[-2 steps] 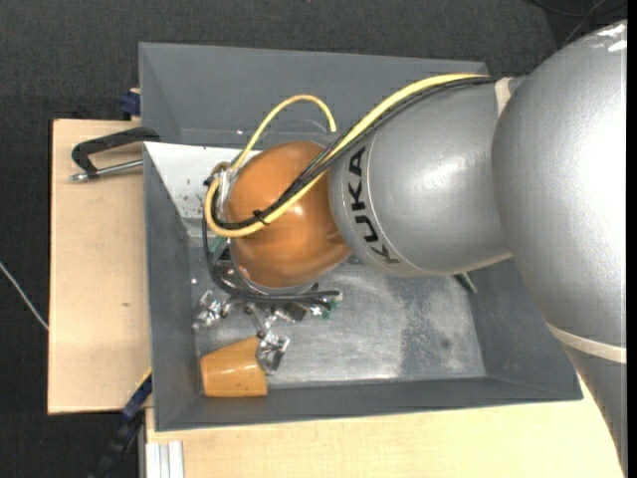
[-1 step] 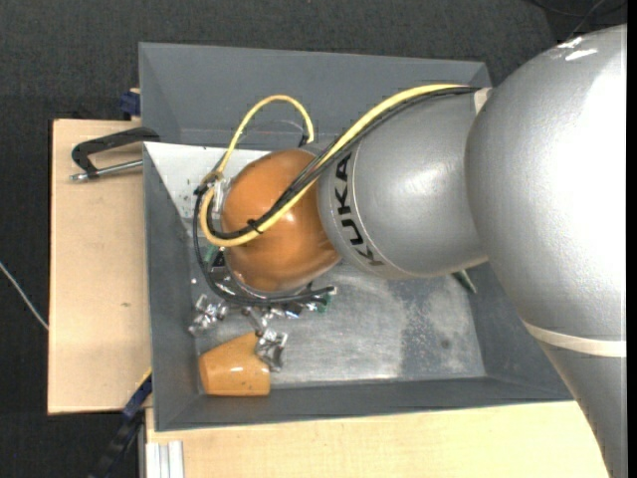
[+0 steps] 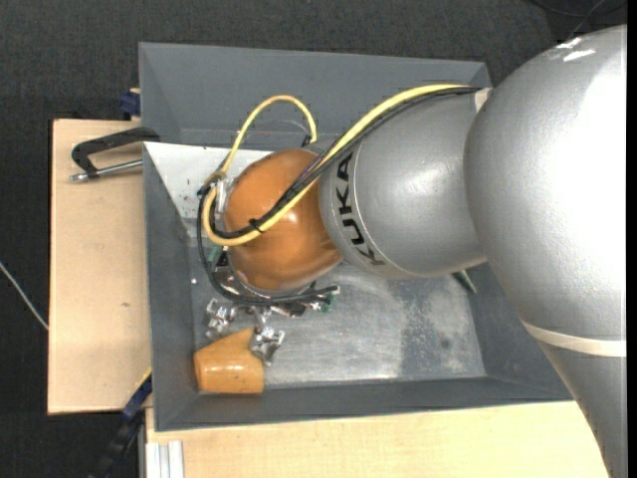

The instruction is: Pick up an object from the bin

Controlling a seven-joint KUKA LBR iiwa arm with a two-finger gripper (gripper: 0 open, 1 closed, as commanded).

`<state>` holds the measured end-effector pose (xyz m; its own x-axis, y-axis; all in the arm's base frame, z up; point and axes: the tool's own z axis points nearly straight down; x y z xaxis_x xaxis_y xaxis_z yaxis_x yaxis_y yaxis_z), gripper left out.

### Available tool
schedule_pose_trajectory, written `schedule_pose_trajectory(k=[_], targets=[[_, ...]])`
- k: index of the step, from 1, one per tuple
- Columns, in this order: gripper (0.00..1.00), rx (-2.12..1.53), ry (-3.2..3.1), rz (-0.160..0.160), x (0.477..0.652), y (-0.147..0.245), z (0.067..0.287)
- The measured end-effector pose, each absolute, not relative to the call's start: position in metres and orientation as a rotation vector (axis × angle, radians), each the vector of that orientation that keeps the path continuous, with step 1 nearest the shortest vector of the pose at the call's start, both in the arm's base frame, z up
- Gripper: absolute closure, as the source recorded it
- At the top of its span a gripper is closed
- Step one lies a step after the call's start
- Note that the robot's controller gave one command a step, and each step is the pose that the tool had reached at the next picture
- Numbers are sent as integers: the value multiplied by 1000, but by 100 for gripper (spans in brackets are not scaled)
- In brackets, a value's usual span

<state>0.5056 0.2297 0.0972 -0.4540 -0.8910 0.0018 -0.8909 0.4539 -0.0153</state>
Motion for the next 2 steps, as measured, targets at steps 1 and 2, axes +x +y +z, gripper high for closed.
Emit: schedule_pose_trajectory(k=[1, 2], targets=[[100, -1873, 2503, -3, 513, 226, 256], [100, -1517, 2753, 3, 536, 230, 168]])
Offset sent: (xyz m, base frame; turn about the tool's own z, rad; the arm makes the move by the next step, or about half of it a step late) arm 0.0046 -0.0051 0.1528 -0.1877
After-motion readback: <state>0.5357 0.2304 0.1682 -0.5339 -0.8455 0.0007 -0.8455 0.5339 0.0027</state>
